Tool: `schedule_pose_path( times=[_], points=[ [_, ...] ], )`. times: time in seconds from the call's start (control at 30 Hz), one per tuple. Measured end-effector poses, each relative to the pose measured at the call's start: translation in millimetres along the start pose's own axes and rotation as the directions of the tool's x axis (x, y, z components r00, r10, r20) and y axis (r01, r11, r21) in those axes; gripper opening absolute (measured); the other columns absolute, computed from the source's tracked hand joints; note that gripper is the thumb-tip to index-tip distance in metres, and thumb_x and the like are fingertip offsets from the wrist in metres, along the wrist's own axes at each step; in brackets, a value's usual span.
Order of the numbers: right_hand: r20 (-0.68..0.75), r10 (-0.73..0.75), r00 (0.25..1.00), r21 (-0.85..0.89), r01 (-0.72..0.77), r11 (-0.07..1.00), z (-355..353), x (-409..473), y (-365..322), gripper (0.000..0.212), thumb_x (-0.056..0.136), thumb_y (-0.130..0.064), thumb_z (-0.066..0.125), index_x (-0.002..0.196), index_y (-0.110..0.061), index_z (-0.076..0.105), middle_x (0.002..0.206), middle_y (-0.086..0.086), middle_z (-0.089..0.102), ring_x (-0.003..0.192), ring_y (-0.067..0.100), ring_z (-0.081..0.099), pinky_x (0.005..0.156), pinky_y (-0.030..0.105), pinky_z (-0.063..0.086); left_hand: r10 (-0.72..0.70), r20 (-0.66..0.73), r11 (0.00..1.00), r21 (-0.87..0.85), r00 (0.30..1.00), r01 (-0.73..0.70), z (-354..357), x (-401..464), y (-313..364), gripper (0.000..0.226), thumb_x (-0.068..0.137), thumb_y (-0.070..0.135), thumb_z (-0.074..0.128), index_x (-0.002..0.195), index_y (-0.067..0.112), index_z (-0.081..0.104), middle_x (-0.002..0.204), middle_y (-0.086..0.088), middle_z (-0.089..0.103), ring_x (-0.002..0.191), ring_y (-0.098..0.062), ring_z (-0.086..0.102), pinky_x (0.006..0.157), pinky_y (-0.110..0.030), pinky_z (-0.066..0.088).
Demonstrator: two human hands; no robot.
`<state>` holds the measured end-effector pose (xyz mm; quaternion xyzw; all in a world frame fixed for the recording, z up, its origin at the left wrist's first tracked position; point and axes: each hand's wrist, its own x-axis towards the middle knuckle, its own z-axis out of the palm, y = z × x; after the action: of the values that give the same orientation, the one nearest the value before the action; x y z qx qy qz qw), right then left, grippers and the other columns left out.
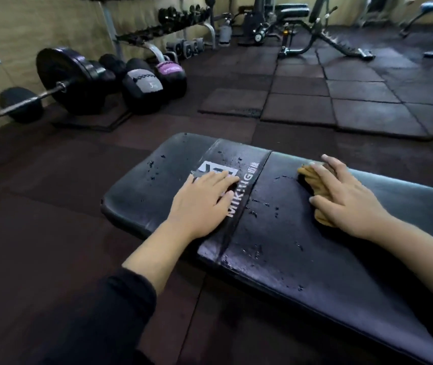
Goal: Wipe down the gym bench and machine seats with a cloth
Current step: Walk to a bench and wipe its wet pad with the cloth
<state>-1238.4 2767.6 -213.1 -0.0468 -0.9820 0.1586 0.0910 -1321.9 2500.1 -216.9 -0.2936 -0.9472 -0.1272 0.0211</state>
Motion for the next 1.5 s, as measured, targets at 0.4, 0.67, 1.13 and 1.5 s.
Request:
schedule_pose_path(
  times=[0.4, 0.67, 1.13, 1.5],
  points=[
    [-0.004, 0.022, 1.0, -0.166, -0.022, 0.986, -7, -5, -19, 0.057, 0.089, -0.047, 0.03, 0.144, -0.032, 0.033, 0.143, -0.004, 0.042, 0.129, 0.022, 0.041, 0.104, 0.038, 0.031, 0.028, 0.0, 0.995, -0.098, 1.0, -0.028, 6, -3, -8, 0.05, 0.101, 0.046, 0.019, 0.151, 0.041, 0.022, 0.161, 0.015, 0.009, 0.148, -0.008, 0.001, 0.12, -0.04, -0.008],
    [0.027, 0.289, 0.957, 0.023, -0.29, 0.957, -2, 4, -28, 0.063, 0.088, -0.033, 0.045, 0.146, -0.038, 0.021, 0.155, -0.018, 0.016, 0.141, 0.012, 0.022, 0.109, 0.035, 0.025, 0.019, -0.011, 0.998, -0.062, 1.0, -0.02, 8, -2, -9, 0.05, 0.101, 0.046, 0.018, 0.151, 0.042, 0.019, 0.161, 0.015, 0.008, 0.148, -0.008, 0.002, 0.121, -0.042, -0.003],
    [0.032, -0.172, 0.985, 0.085, 0.169, 0.982, 18, 21, -54, 0.041, 0.098, -0.03, 0.045, 0.139, -0.034, 0.042, 0.148, -0.016, 0.036, 0.138, 0.006, 0.031, 0.114, 0.035, 0.026, -0.004, -0.012, 1.0, -0.029, 1.0, 0.004, 9, -3, -8, 0.048, 0.102, 0.046, 0.018, 0.15, 0.043, 0.019, 0.161, 0.016, 0.01, 0.148, -0.006, 0.004, 0.121, -0.042, -0.002],
    [-0.002, -0.003, 1.0, 0.053, 0.004, 0.999, 22, 69, -46, 0.041, 0.099, -0.026, 0.043, 0.139, -0.032, 0.043, 0.15, -0.011, 0.035, 0.139, 0.014, 0.031, 0.115, 0.035, 0.024, -0.016, -0.02, 0.999, -0.033, 1.0, 0.016, 10, 1, -7, 0.046, 0.102, 0.044, 0.021, 0.148, 0.044, 0.023, 0.16, 0.017, 0.013, 0.148, -0.006, 0.007, 0.121, -0.04, 0.0]
  ],
)
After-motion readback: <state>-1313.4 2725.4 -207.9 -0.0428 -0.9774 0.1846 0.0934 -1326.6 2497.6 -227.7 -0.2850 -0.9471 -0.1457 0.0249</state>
